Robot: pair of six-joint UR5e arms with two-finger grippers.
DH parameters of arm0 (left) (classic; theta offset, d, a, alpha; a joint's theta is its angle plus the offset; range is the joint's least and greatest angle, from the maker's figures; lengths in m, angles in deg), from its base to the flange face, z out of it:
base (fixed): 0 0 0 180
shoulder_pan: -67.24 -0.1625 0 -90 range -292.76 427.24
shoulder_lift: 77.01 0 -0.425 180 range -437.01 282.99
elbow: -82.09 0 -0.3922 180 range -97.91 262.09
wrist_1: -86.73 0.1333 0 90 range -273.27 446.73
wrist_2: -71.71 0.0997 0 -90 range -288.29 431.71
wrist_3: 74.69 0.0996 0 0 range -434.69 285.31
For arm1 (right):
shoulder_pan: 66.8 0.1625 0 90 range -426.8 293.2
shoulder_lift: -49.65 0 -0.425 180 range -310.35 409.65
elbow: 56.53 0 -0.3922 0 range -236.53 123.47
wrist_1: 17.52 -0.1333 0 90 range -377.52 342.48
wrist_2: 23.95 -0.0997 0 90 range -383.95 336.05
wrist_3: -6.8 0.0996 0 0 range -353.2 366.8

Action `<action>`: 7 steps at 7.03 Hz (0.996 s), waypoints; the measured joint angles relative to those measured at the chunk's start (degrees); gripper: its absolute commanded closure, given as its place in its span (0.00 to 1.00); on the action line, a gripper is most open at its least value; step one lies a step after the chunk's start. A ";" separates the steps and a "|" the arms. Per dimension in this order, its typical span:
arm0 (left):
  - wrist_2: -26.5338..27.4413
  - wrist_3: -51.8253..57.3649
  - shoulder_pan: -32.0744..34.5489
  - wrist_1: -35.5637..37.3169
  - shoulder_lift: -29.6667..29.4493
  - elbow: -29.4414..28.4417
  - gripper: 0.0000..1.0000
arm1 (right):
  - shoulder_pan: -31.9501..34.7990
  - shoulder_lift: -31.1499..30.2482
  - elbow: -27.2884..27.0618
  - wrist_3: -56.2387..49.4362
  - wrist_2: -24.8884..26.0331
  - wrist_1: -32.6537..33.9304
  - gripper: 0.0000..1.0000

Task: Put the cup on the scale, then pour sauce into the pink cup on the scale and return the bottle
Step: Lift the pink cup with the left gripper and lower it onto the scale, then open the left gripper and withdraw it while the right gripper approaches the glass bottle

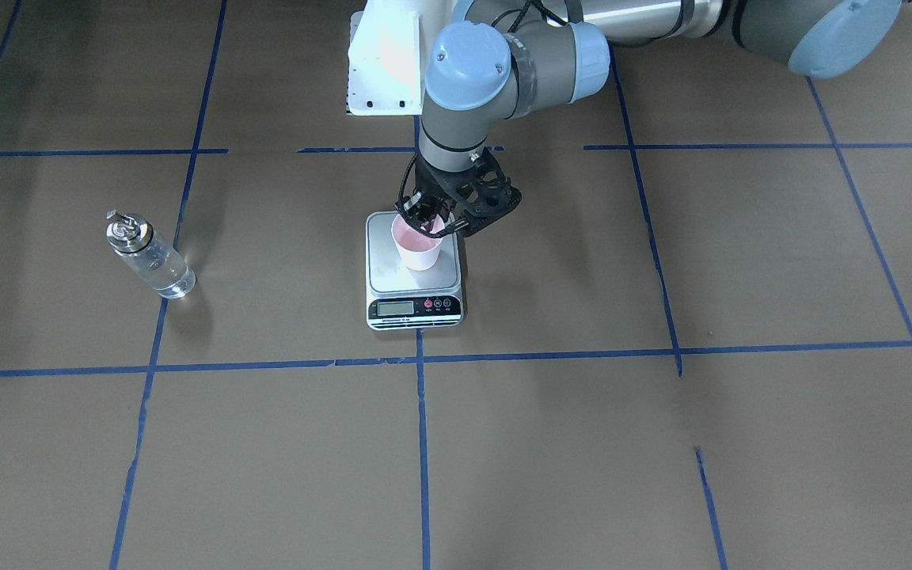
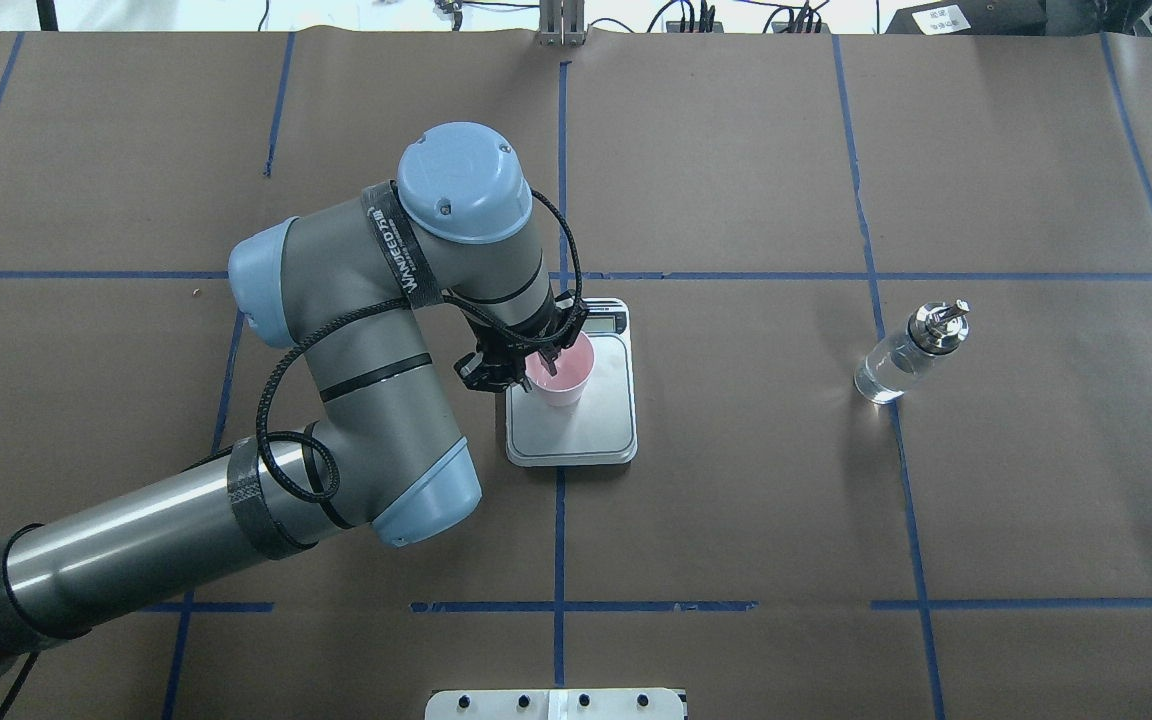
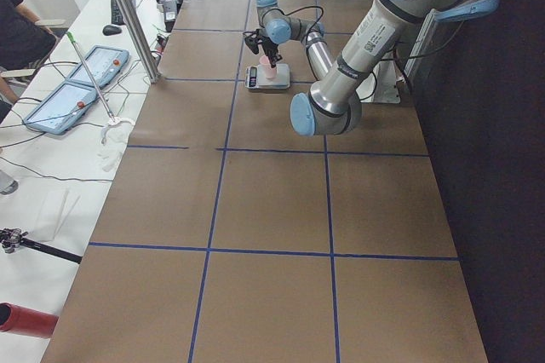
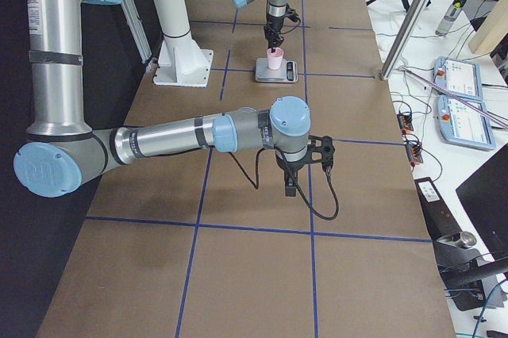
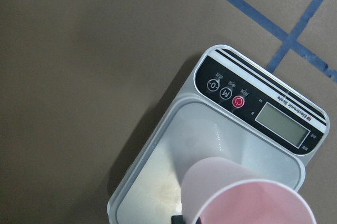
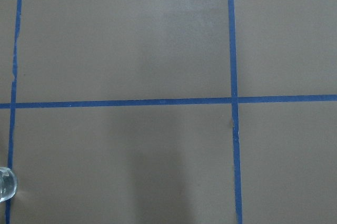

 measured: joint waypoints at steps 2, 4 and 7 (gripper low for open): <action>-0.01 0.61 0.20 1.96 0.17 3.02 0.00 | -0.17 0.32 -0.36 0.03 -0.37 0.07 0.00; -0.03 3.80 1.27 8.47 0.96 10.00 0.00 | -2.37 0.42 -3.02 0.58 -0.56 0.60 0.00; -0.15 8.37 4.82 12.12 4.65 18.41 0.00 | -7.68 0.48 -17.18 8.52 -0.11 8.92 0.00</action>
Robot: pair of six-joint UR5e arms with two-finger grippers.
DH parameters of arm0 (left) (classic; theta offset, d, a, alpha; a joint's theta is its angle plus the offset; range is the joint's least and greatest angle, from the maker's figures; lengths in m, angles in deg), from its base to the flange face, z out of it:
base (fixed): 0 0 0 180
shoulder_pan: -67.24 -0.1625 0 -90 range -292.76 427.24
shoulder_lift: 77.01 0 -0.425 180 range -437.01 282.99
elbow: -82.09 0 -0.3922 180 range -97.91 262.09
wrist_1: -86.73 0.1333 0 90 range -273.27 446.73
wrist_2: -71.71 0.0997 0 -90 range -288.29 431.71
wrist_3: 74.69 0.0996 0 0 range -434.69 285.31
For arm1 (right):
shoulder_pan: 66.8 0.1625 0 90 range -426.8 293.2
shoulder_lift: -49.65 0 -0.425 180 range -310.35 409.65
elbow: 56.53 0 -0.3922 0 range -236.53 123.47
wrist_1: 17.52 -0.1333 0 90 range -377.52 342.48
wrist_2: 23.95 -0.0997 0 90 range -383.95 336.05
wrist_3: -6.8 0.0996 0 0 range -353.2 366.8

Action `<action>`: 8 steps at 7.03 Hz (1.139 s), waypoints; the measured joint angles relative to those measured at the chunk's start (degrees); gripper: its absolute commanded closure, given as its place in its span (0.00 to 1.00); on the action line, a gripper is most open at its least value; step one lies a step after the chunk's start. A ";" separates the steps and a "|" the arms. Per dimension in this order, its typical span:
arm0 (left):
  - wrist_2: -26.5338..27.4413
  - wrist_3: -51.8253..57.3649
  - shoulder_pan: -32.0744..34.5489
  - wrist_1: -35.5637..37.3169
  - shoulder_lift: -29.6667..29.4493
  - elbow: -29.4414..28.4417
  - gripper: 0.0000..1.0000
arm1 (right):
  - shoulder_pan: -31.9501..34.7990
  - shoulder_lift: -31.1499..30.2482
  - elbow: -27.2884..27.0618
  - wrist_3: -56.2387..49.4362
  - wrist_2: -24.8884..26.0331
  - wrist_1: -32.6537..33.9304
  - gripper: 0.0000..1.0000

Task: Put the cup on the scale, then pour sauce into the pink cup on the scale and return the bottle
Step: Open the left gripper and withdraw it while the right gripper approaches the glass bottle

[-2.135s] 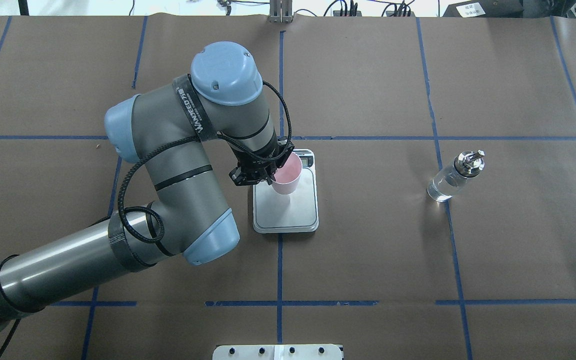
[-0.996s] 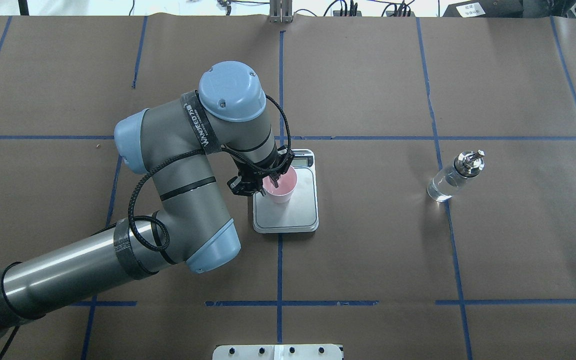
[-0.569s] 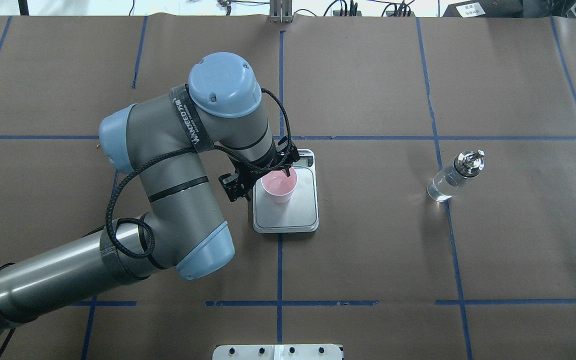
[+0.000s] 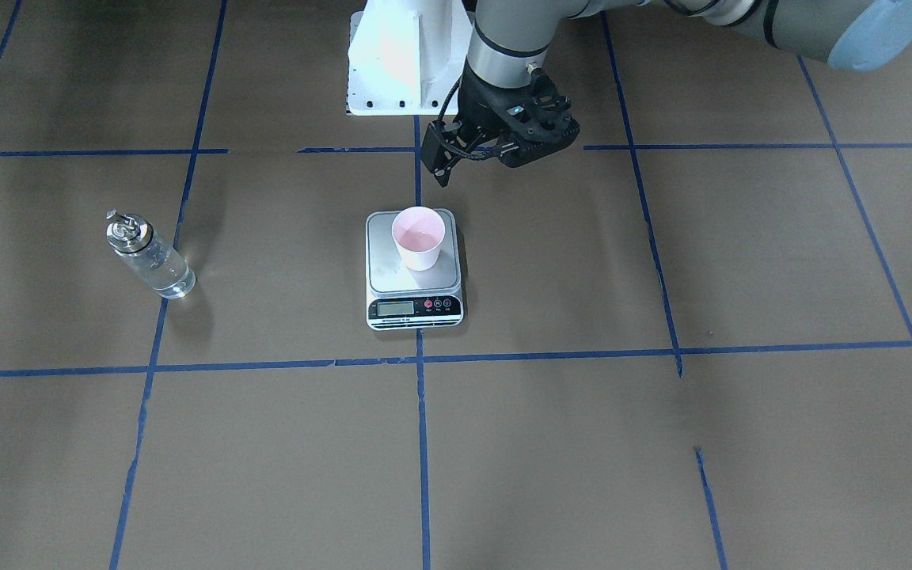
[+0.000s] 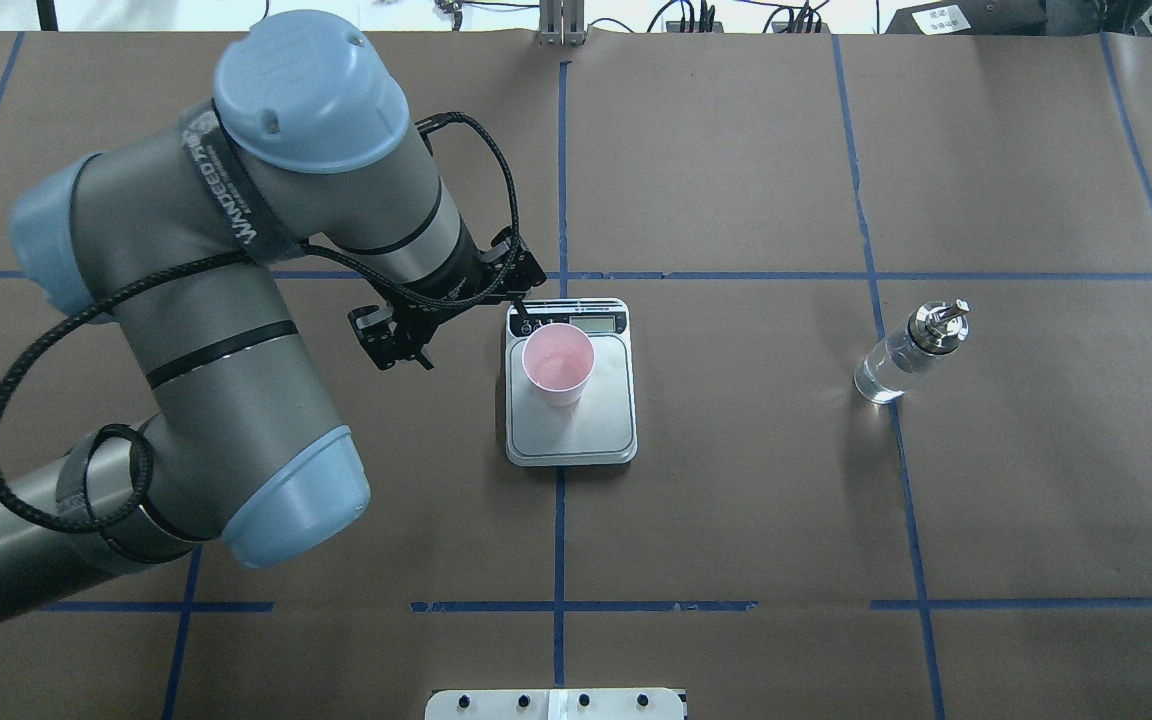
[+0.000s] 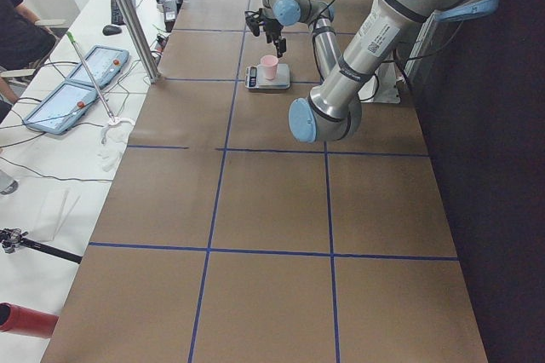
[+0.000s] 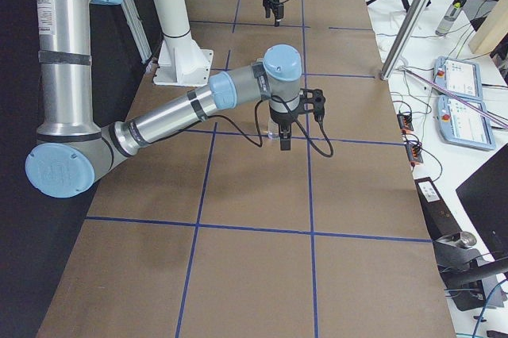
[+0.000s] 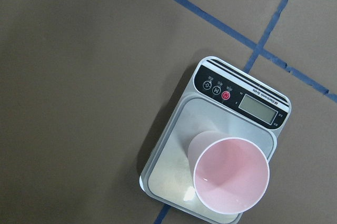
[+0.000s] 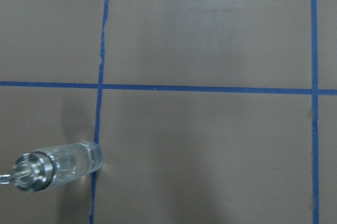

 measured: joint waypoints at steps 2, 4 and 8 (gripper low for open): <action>-0.07 3.84 1.32 0.12 3.96 3.85 0.00 | -4.11 -0.06 -9.84 8.05 0.14 4.43 0.00; -1.27 12.21 5.03 0.12 9.41 8.45 0.00 | -11.18 1.84 -15.47 22.12 1.17 5.02 0.00; -3.55 23.32 12.82 1.46 18.07 14.17 0.00 | -35.67 4.49 -18.07 43.19 26.07 0.22 0.00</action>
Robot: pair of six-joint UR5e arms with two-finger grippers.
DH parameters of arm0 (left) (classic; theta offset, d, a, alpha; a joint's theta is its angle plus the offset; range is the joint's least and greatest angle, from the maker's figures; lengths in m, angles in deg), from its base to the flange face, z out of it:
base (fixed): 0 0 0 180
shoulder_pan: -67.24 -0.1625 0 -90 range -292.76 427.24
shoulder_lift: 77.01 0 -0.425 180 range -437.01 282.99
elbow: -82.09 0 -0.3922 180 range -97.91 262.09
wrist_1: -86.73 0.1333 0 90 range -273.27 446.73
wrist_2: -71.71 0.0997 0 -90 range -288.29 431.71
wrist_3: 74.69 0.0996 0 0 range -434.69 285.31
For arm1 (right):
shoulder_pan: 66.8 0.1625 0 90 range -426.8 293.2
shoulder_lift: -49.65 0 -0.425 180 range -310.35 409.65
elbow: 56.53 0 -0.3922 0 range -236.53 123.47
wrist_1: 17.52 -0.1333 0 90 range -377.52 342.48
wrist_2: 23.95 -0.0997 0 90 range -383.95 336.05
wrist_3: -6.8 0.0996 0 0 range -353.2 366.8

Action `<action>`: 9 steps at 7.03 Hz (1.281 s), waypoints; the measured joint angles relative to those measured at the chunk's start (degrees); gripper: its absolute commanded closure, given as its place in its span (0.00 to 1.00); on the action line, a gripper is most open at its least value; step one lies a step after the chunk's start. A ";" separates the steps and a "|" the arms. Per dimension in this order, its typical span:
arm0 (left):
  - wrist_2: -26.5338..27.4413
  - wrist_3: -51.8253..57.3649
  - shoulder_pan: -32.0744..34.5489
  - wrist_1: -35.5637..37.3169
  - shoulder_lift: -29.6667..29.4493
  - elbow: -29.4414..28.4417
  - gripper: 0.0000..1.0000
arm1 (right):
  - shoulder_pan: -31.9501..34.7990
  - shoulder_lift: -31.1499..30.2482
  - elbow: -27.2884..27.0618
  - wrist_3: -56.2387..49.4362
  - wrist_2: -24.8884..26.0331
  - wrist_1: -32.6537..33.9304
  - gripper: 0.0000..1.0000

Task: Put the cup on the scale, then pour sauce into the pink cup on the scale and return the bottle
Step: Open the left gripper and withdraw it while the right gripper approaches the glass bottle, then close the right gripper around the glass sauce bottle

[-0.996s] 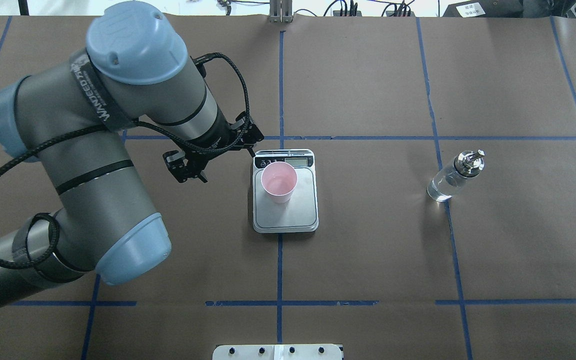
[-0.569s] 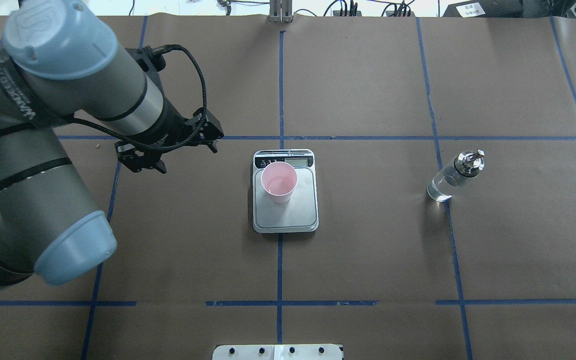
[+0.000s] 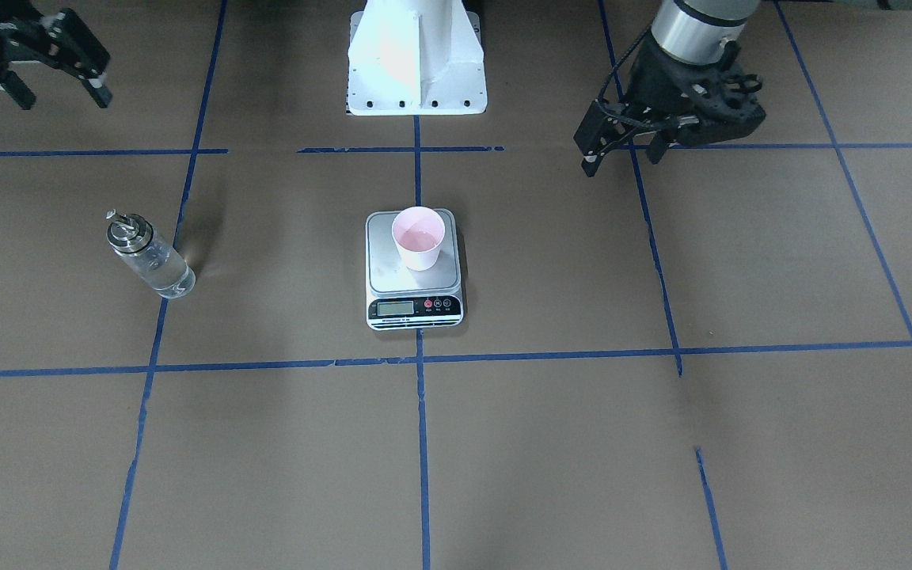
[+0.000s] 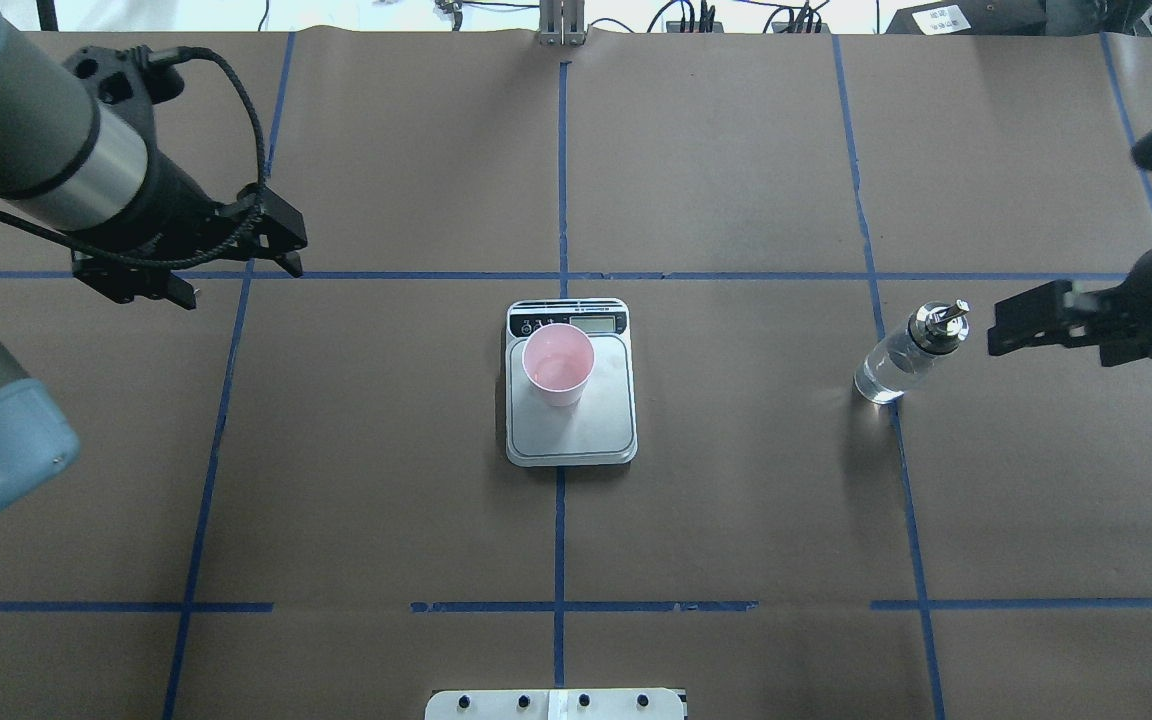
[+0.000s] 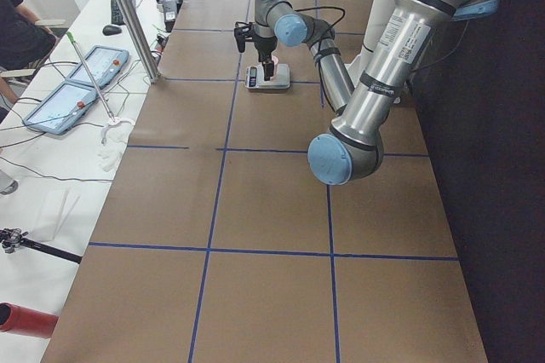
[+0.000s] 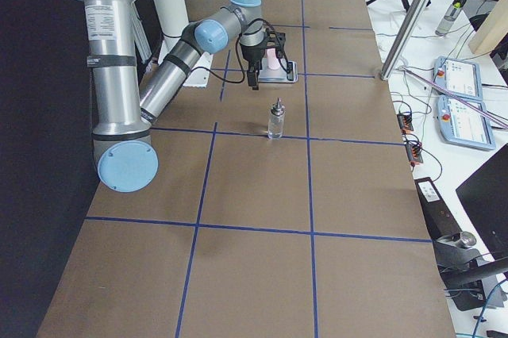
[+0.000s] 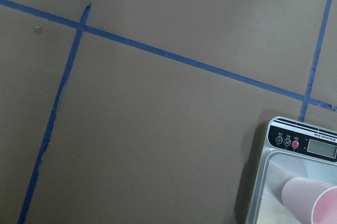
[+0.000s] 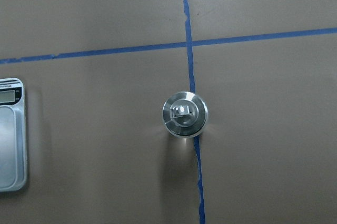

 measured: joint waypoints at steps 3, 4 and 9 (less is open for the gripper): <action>-0.16 14.92 7.21 4.76 3.78 2.73 0.00 | -20.88 -15.44 0.49 14.90 24.26 -22.98 0.00; 0.03 17.67 8.13 5.10 4.90 2.90 0.00 | -23.98 -19.64 1.84 15.84 29.81 -29.67 0.00; 0.42 54.46 19.81 4.74 15.50 1.29 0.00 | -28.49 -22.20 10.43 16.22 48.31 -42.90 0.00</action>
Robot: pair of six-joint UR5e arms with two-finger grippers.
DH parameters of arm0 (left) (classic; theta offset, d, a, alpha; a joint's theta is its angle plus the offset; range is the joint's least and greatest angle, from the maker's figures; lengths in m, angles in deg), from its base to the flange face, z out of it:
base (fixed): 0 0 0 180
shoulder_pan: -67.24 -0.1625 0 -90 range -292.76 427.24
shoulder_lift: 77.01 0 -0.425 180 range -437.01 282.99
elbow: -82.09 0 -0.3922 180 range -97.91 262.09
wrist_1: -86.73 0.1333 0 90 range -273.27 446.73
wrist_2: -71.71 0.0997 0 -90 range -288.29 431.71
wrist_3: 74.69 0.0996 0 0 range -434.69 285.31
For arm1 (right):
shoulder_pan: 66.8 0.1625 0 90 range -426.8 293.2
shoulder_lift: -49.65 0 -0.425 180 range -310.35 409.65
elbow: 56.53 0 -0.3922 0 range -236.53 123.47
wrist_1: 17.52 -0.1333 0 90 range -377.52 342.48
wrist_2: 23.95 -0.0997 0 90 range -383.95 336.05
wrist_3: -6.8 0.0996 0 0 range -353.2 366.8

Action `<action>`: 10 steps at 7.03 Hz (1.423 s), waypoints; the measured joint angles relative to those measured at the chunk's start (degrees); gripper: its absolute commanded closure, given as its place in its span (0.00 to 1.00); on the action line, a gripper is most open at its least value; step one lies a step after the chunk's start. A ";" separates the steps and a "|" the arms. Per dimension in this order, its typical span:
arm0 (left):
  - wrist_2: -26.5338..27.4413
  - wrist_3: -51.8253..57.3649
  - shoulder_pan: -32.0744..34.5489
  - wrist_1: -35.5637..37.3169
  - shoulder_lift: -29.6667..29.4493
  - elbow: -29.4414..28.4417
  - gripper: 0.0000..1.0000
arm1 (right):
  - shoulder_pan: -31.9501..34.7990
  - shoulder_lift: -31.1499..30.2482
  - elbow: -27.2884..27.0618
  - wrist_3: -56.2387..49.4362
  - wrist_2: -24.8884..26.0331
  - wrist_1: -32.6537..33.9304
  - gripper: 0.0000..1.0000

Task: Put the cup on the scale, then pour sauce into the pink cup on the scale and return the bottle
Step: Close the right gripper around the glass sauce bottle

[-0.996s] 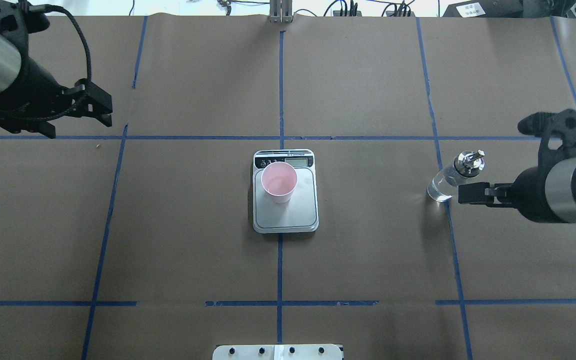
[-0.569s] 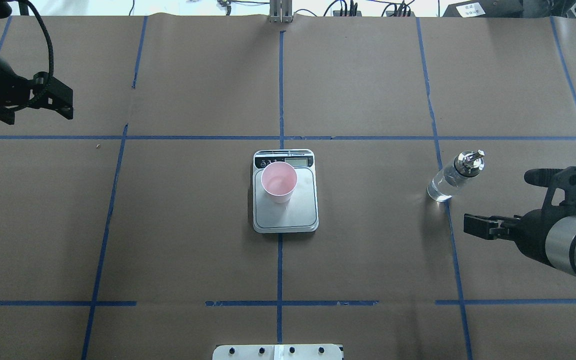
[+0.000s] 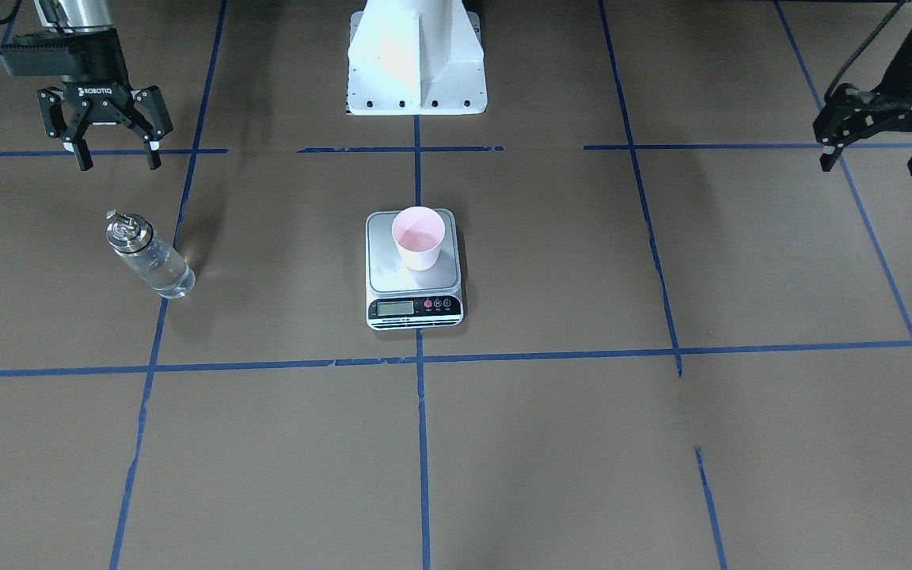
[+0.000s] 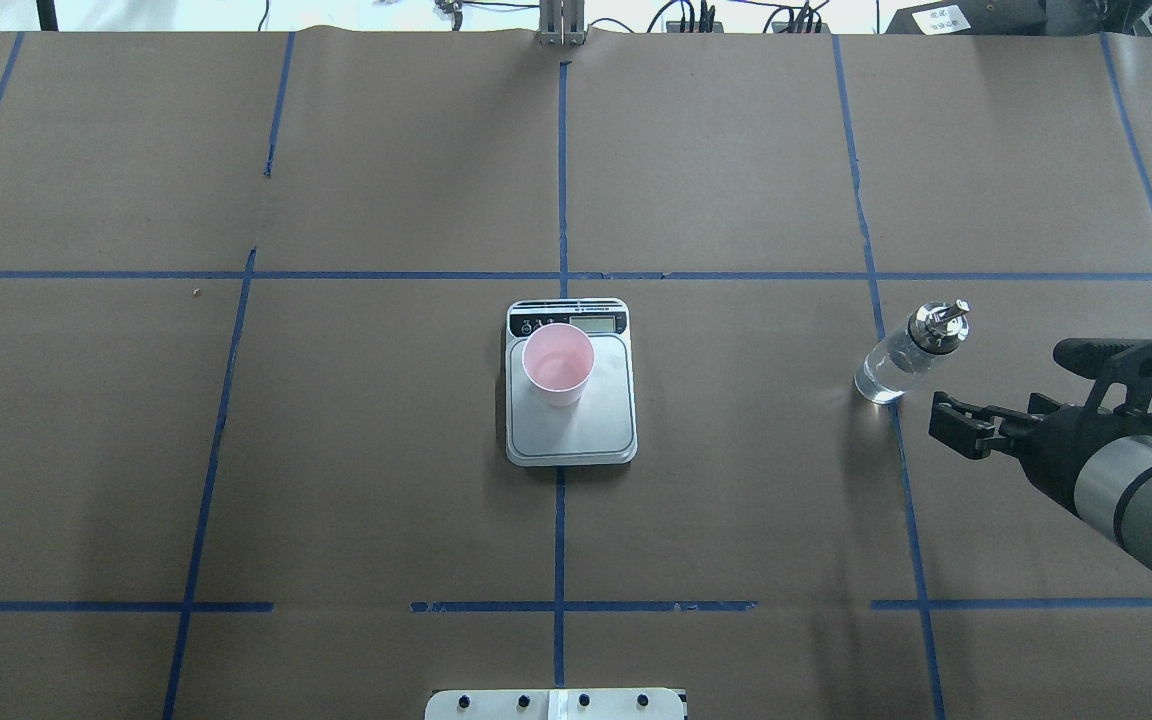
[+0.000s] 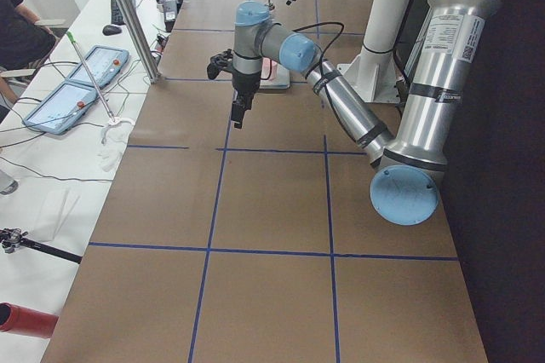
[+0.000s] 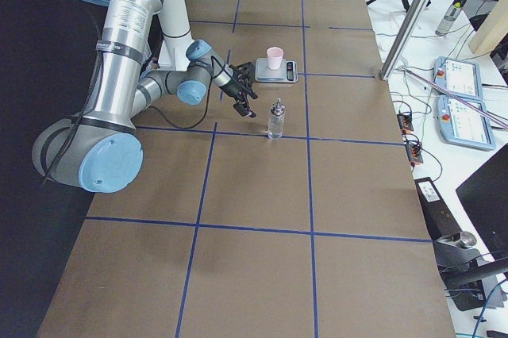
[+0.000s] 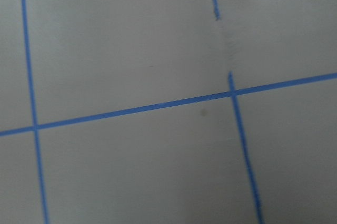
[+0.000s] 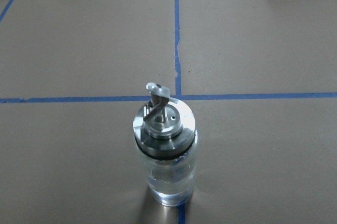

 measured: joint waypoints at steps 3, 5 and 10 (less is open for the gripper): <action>0.02 4.33 2.06 -0.36 0.68 -1.41 0.00 | -3.04 1.41 9.48 -0.50 7.32 -8.64 0.00; 0.02 4.51 2.15 -0.64 0.73 -1.56 0.00 | -3.84 4.80 13.66 -1.70 10.50 -9.32 0.00; -0.06 4.17 2.28 -0.68 0.86 -1.21 0.00 | -4.54 9.60 20.53 -6.69 15.55 -12.25 0.00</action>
